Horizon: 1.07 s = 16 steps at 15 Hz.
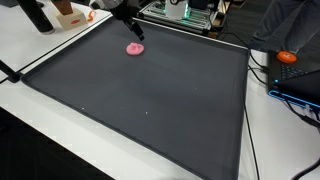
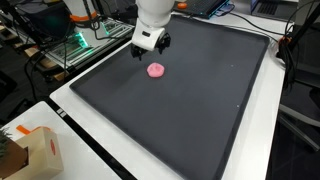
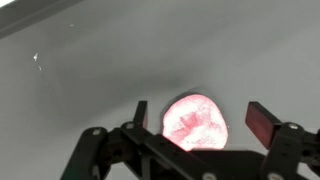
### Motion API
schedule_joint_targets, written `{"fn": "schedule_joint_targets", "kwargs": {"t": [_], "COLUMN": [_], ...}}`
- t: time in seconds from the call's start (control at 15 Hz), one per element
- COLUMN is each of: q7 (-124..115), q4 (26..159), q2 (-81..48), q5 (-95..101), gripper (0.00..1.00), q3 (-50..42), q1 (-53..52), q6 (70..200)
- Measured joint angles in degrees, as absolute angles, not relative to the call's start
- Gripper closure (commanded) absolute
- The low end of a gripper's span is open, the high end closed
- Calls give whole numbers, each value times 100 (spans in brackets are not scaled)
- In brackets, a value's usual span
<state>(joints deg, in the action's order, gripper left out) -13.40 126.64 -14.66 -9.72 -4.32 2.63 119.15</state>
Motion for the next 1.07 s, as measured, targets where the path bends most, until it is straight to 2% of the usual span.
{"fn": "schedule_joint_targets", "kwargs": {"t": [0.67, 0.73, 0.8, 1.07], "q7": [888, 1128, 1342, 1872], "q4": [12924, 12942, 12951, 12959], "q2": [-1758, -1784, -1810, -1874], "q5": [-289, -260, -241, -104], "gripper": [0, 8, 26, 58], "q3": [-119, -95, -74, -59], "q1": [213, 215, 221, 252], "q6": [13217, 13339, 13430, 13599]}}
